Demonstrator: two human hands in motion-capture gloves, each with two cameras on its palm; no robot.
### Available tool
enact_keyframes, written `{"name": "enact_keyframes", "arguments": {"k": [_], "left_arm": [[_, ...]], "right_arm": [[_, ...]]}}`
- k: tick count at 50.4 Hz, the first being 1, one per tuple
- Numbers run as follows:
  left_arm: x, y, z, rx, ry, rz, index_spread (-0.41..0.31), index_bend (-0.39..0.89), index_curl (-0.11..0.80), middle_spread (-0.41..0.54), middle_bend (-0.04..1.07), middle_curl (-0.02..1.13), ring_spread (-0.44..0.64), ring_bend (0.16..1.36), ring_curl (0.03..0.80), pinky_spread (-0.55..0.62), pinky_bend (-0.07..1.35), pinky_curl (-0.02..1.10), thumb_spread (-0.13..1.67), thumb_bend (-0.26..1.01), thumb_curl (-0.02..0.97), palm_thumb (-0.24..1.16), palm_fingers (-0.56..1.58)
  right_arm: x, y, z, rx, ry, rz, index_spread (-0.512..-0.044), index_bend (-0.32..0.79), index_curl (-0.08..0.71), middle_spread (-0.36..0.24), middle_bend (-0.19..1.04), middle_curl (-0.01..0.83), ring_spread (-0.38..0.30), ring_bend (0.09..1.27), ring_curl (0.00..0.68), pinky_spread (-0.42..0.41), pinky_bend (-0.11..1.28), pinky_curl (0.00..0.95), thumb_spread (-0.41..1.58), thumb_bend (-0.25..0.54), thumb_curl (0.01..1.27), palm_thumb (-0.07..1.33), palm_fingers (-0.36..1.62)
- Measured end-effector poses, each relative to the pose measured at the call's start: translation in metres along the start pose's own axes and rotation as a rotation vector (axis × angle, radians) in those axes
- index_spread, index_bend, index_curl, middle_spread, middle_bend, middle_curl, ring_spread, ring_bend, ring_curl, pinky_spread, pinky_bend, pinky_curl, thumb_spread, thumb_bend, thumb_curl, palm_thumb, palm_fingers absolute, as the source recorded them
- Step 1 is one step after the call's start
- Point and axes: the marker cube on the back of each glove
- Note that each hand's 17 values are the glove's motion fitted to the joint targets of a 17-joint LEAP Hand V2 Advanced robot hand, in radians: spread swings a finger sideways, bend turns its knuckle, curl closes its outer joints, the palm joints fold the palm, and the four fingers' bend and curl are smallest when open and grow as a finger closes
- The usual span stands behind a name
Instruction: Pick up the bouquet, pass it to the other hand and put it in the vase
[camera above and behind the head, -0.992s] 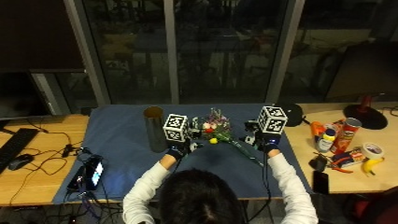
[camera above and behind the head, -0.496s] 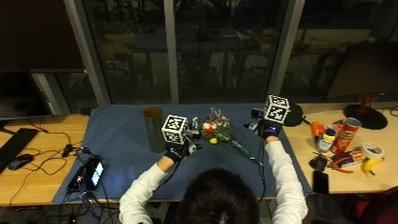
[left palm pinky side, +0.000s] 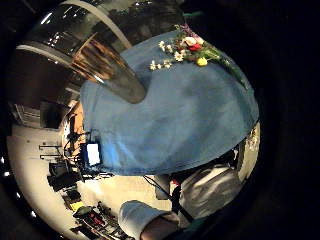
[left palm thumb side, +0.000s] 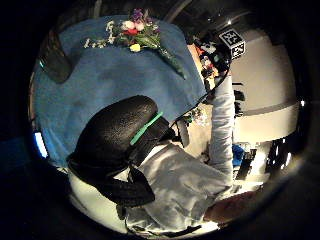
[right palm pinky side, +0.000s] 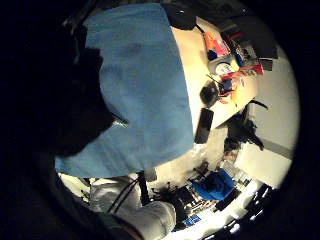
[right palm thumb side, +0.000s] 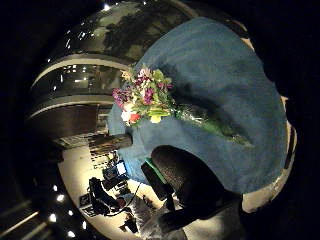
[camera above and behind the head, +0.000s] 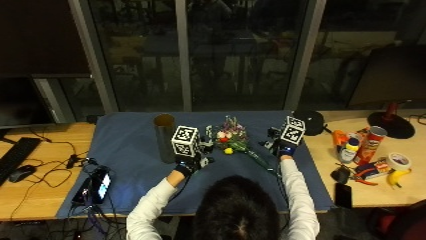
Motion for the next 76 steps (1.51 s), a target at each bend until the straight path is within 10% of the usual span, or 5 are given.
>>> {"name": "enact_keyframes", "arguments": {"k": [22, 40, 62, 76], "left_arm": [[0.006, 0.005, 0.003, -0.062, -0.002, 0.02, 0.123, 0.13, 0.244, 0.338, 0.19, 0.32, 0.4, 0.62, 0.266, 0.35, 0.52, 0.34, 1.01, -0.02, 0.292, 0.15, 0.14], [0.01, 0.003, 0.011, -0.113, 0.035, 0.028, 0.114, 0.13, 0.242, 0.331, 0.2, 0.33, 0.41, 0.62, 0.267, 0.35, 0.51, 0.34, 1.04, -0.02, 0.292, 0.17, 0.13], [0.013, -0.002, 0.018, -0.194, 0.051, 0.046, 0.106, 0.13, 0.244, 0.328, 0.19, 0.34, 0.41, 0.61, 0.265, 0.36, 0.51, 0.34, 1.07, -0.02, 0.287, 0.19, 0.14], [0.005, -0.016, 0.001, -0.168, 0.093, 0.017, 0.115, 0.08, 0.215, 0.343, 0.2, 0.35, 0.43, 0.62, 0.269, 0.37, 0.55, 0.35, 1.08, -0.02, 0.283, 0.19, 0.06]], "right_arm": [[0.011, 0.009, 0.1, -0.119, 0.036, 0.008, -0.182, 0.12, 0.239, -0.088, 0.23, 0.438, -0.131, 0.52, 0.39, 0.037, 0.55, 0.361, 1.02, -0.027, 0.29, 0.34, 0.75], [0.003, 0.021, 0.134, -0.075, 0.126, 0.043, -0.199, 0.14, 0.235, -0.138, 0.24, 0.464, -0.181, 0.53, 0.412, -0.116, 0.55, 0.377, 1.05, 0.047, 0.34, 0.66, 0.91], [-0.008, 0.006, 0.101, 0.347, 0.08, -0.029, -0.231, 0.14, 0.348, -0.201, 0.38, 0.549, -0.231, 0.66, 0.486, -0.28, 0.52, 0.411, 1.13, 0.084, 0.35, 0.93, 1.43], [-0.025, 0.007, 0.057, 0.491, -0.339, -0.065, -0.228, 0.42, 0.478, -0.191, 0.65, 0.628, -0.213, 0.83, 0.545, -0.274, 0.57, 0.45, 0.9, -0.024, 0.4, 0.89, 1.52]]}}
